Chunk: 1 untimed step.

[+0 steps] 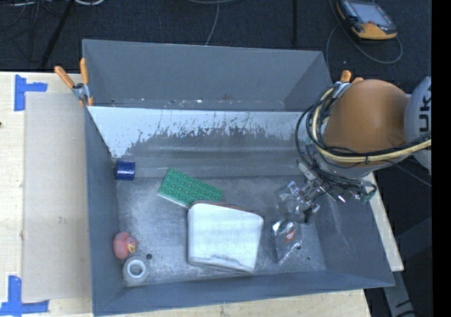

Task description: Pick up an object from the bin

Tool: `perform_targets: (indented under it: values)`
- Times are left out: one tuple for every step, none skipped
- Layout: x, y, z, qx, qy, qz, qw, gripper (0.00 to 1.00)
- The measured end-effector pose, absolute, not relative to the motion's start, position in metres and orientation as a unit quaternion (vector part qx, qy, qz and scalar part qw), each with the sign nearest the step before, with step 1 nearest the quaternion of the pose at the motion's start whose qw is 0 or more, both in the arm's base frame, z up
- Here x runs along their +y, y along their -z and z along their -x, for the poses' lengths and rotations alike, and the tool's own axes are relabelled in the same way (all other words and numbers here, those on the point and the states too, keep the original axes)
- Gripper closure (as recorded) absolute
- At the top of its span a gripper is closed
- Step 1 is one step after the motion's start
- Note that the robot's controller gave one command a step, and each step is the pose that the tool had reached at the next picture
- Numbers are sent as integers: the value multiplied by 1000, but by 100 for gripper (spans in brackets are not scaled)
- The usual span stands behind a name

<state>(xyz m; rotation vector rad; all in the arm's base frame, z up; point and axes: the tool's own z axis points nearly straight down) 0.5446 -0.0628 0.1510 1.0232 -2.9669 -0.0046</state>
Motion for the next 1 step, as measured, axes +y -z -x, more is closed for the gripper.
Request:
perform_targets:
  values:
    - [-56,-225,-556,-945,-1,-328,-4,100]
